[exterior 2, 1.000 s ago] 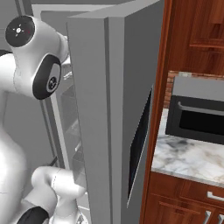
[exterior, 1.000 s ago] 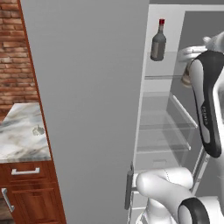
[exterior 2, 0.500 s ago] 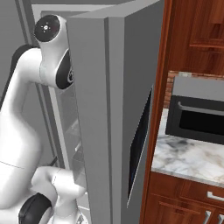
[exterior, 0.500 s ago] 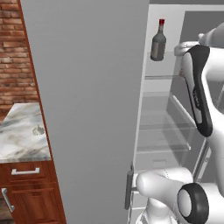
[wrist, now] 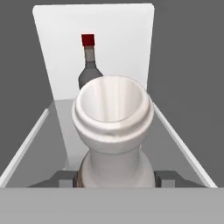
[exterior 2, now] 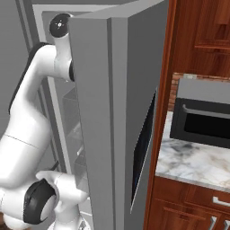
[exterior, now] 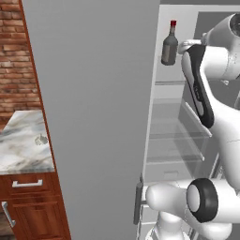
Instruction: Place the liquors on the top shelf of the fridge to keep them out of children's reach, and place the garlic on lower shelves for easy access.
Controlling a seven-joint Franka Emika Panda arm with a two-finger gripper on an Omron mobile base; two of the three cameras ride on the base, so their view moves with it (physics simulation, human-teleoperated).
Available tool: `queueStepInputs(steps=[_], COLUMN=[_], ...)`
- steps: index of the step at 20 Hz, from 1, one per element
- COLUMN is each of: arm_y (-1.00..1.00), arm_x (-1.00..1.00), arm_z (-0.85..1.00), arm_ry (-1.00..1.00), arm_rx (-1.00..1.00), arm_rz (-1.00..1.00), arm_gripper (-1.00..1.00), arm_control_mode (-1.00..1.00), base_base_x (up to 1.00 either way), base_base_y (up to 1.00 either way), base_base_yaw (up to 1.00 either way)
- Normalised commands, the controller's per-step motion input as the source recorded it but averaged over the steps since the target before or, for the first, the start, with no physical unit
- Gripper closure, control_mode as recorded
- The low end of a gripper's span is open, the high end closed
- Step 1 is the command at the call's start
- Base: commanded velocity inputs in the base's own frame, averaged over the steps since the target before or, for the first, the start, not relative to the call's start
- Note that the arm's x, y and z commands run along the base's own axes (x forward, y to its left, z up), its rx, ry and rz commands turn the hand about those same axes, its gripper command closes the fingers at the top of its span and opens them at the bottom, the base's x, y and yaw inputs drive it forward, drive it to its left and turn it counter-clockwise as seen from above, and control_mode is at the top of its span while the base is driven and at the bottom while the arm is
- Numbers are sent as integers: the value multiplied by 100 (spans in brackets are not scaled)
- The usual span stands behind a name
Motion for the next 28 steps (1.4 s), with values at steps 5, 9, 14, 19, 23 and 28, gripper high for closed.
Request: queueStepInputs(steps=[5,9,14,19,23,28], arm_y=[-15,-18,-13,-1,0,0], arm_x=[53,50,47,43,37,28], arm_z=[-8,-16,-19,-44,-61,-73], arm_ry=[0,0,0,0,0,0], arm_rx=[5,5,3,0,0,0], arm_rz=[-1,0,0,0,0,0], arm_gripper=[100,100,100,100,100,100], arm_control_mode=[-100,-100,-100,-100,-100,-100], base_base_x=[0,0,0,0,0,0], base_base_y=[0,0,0,0,0,0], base_base_yaw=[0,0,0,0,0,0])
